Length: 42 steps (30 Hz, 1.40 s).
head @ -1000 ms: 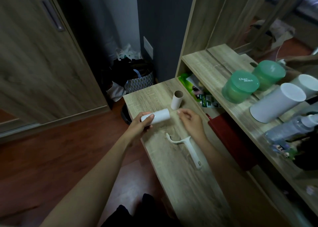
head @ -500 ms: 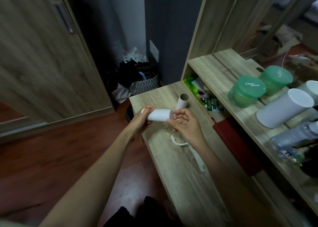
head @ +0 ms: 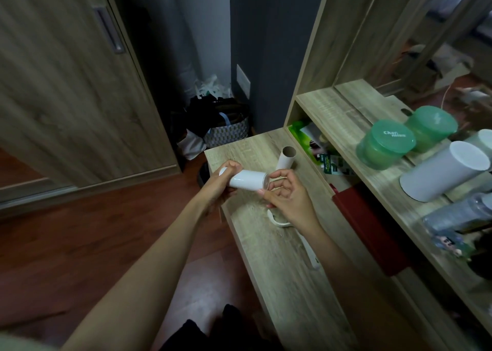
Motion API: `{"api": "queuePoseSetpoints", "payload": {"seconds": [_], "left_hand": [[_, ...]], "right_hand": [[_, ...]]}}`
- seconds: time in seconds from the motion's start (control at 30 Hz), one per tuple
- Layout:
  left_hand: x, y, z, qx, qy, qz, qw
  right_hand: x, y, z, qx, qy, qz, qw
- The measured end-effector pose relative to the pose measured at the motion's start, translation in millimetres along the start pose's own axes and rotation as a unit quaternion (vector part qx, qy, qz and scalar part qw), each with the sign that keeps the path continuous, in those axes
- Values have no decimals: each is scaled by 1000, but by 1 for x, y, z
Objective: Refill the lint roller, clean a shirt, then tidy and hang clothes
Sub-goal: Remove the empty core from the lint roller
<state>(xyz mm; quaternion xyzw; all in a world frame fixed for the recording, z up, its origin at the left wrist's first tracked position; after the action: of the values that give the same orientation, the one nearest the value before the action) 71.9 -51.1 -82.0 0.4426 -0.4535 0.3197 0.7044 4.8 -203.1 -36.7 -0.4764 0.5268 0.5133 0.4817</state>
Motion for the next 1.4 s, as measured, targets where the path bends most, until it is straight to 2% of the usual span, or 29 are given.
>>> {"api": "queuePoseSetpoints", "payload": {"seconds": [0.27, 0.53, 0.77, 0.97, 1.1, 1.4], "left_hand": [[9, 8, 9, -39, -34, 4, 999], [8, 8, 4, -31, -42, 6, 999], [7, 5, 3, -32, -60, 1, 998], [4, 0, -1, -9, -46, 10, 999], [-2, -6, -13, 13, -23, 11, 1000], [-17, -13, -46, 45, 0, 0, 999]], "right_hand": [[3, 3, 5, -38, 3, 27, 999], [3, 2, 8, -37, -14, 24, 999], [3, -2, 9, -67, -12, 50, 996], [9, -5, -8, -1, 3, 48, 999], [14, -9, -20, 59, -28, 40, 997], [37, -25, -24, 111, -10, 74, 991]]}}
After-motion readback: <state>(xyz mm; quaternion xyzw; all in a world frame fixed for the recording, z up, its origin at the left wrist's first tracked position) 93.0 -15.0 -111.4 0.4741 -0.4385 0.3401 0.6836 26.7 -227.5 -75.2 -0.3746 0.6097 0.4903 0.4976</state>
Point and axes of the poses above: each hand's wrist, its own y-axis away from the middle knuckle, its own z-axis out of the palm, x = y × z, the point moved 10 cm from there along -y, towards the middle knuckle, and after that the axes turned 6 degrees about -x, right-handed, at the moved point
